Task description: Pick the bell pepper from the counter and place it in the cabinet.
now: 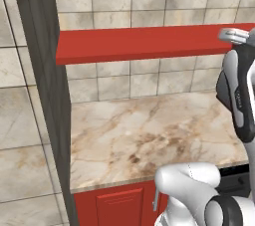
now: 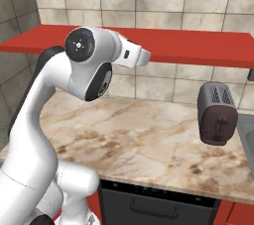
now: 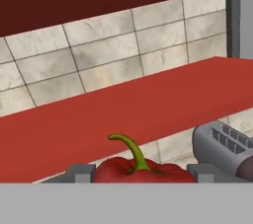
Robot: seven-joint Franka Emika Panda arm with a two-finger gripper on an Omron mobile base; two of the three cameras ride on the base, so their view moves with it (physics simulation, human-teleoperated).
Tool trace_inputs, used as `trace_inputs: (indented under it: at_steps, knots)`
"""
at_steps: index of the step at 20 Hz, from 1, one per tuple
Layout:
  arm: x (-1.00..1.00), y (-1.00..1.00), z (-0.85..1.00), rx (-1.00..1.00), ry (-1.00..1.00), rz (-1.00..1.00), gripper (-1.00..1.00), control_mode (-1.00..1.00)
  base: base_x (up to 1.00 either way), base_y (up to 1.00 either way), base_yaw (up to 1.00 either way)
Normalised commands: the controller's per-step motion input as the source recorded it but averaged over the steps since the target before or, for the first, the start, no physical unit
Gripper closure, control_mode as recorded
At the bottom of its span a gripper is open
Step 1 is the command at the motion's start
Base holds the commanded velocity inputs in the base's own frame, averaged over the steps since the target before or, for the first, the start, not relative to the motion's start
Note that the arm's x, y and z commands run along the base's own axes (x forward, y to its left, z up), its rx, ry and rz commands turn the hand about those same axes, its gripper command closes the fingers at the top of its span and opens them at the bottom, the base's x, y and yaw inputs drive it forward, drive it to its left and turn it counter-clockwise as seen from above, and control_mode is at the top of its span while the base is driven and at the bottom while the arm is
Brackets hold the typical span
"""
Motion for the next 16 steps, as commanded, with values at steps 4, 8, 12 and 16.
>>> trace_inputs:
  at_steps: [4, 8, 12, 16]
  knots:
    - [0.6, -0.12, 0.0, 0.0, 0.04, 0.0, 1.0, -1.0, 0.0, 0.0, 0.0]
    - [0.64, -0.12, 0.0, 0.0, 0.06, 0.0, 1.0, -1.0, 0.0, 0.0, 0.0]
    - [0.64, -0.12, 0.0, 0.0, 0.04, 0.0, 1.0, -1.0, 0.0, 0.0, 0.0]
    - [0.58, -0.12, -0.01, 0.0, 0.0, 0.0, 1.0, -1.0, 0.0, 0.0, 0.0]
